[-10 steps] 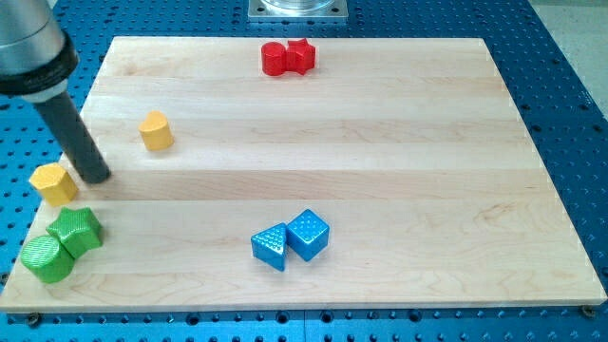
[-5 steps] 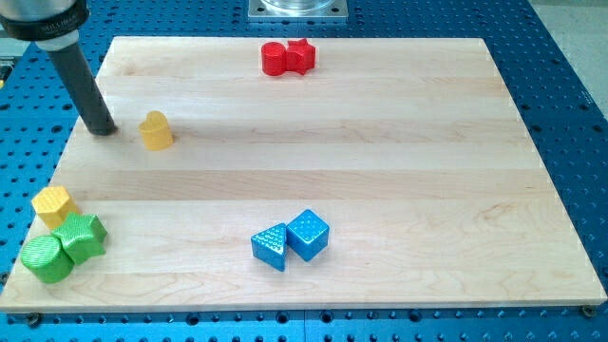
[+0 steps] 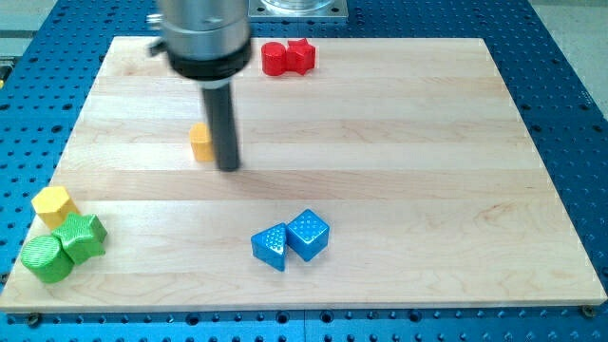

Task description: Push the yellow blocks into the green blocks

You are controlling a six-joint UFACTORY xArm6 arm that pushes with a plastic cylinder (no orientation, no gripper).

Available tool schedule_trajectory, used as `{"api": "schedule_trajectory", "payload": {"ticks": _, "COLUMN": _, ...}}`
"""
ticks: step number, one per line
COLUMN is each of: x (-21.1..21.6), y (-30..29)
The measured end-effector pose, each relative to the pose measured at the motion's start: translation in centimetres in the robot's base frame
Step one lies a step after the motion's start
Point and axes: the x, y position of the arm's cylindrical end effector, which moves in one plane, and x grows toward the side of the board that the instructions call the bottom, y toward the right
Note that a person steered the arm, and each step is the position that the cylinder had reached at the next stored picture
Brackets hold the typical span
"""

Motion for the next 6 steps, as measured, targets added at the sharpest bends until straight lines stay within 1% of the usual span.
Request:
{"api": "schedule_trajectory", "payload": {"ticks": 1, "x": -5.5, "y": 3.9}}
{"api": "schedule_trajectory", "payload": {"ticks": 2, "x": -8.0, "y": 1.1}}
{"api": "schedule_trajectory", "payload": {"ticks": 3, "x": 2.0, "y": -1.2}}
{"api": "schedule_trajectory", "payload": {"ticks": 4, "x": 2.2, "y": -3.3}}
{"api": "schedule_trajectory", "payload": {"ticks": 5, "x": 0.7, "y": -4.4}}
{"api": "schedule_trajectory", "payload": {"ticks": 6, "x": 3.7, "y": -7.5}}
